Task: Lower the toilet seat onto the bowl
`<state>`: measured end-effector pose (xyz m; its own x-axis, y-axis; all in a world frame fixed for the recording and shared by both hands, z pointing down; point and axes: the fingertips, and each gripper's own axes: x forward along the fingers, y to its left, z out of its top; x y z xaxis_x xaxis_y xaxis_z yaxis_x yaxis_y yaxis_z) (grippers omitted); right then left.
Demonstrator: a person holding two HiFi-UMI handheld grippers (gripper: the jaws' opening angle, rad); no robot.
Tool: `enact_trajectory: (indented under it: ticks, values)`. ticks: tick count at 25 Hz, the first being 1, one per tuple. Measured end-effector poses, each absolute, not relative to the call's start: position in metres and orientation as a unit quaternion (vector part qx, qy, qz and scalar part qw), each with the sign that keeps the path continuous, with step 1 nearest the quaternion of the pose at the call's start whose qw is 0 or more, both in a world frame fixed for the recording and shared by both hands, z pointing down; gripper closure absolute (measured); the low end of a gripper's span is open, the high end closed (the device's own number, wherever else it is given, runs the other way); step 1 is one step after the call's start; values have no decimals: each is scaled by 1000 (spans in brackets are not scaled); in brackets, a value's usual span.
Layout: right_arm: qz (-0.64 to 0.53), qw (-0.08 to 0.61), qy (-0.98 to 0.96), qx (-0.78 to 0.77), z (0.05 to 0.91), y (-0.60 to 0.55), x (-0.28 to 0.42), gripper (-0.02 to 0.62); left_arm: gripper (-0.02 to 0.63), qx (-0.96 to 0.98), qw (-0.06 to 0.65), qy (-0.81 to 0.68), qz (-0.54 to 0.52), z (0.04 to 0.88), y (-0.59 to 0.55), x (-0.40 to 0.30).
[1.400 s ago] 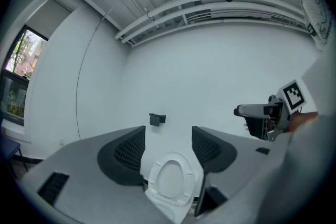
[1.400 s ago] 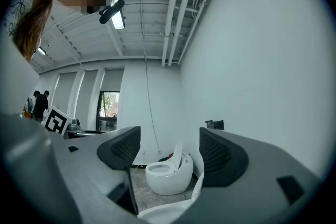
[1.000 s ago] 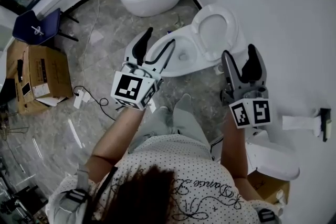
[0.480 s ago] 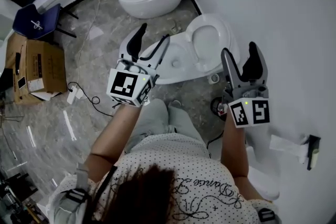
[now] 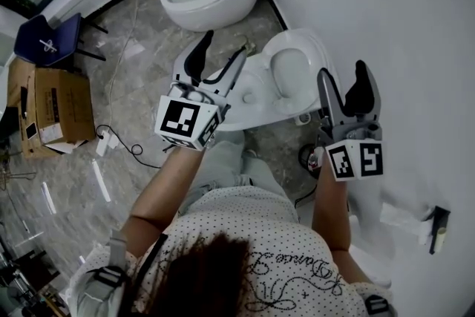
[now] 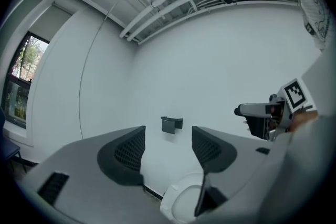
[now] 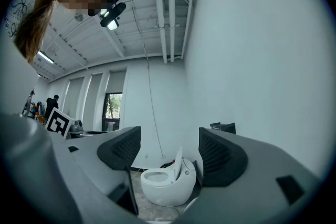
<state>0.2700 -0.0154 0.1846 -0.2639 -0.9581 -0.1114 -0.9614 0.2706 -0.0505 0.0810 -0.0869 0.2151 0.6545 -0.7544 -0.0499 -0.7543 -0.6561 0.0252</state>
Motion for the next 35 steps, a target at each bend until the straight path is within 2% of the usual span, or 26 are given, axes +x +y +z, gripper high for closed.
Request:
enact_trajectory:
  ticks: [16, 24, 28, 31, 35]
  values:
    - [-4, 59, 757, -651, 195, -117, 283, 249, 344, 933, 4, -359, -25, 219, -202, 98]
    - [-43, 51, 767, -638, 213, -150, 322, 262, 345, 925, 22, -380, -21, 236, -223, 116]
    - [-49, 23, 767, -639, 237, -158, 340, 287, 345, 920, 39, -389, -13, 250, -229, 118]
    - [-65, -3, 768, -637, 271, -159, 352, 363, 344, 915, 47, -400, -6, 262, -231, 120]
    - [-106, -32, 757, -643, 333, -156, 373, 388, 344, 912, 50, -408, 8, 291, -229, 131]
